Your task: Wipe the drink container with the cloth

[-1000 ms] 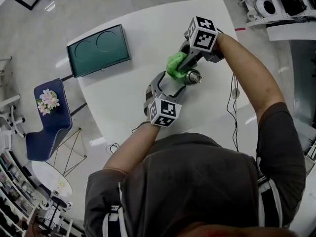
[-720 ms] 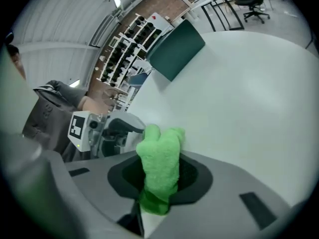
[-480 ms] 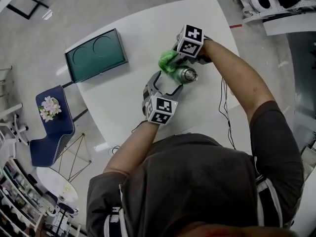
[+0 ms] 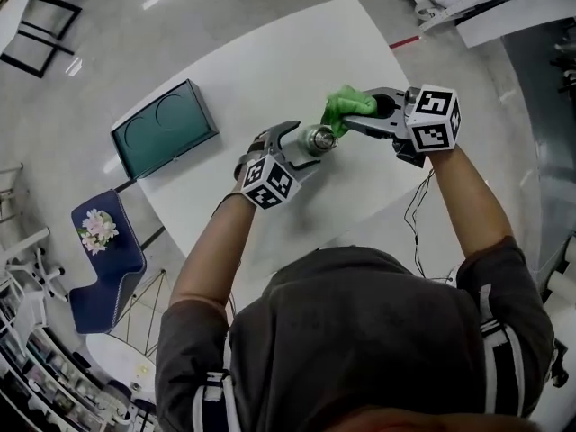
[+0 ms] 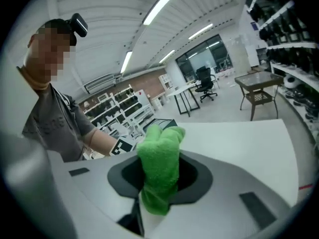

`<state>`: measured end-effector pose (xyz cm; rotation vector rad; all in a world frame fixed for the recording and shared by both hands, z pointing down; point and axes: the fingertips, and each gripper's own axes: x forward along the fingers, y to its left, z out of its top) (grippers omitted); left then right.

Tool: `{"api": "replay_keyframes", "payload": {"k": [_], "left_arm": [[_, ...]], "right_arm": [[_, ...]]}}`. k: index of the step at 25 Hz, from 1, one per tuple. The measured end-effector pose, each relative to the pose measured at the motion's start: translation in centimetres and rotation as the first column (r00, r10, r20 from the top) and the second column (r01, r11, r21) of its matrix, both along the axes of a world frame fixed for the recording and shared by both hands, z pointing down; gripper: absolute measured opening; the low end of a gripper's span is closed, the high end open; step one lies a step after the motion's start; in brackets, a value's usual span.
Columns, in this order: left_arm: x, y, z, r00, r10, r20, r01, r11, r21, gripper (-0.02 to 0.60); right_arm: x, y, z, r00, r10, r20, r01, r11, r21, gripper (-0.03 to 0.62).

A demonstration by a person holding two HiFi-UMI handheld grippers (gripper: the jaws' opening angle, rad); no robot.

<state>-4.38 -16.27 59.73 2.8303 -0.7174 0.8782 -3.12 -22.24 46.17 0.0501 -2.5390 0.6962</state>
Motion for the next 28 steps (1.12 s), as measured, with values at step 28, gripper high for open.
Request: {"api": "replay_keyframes", "payload": {"k": [28], "left_arm": [[1.6,0.0,1.3,0.993,0.114,0.006,-0.114,0.992,-0.052,0.334]], "right_arm": [[-2.9,7.5,3.0,0.932,-0.108,-0.345,0.303,0.755,0.582,0.087]]}}
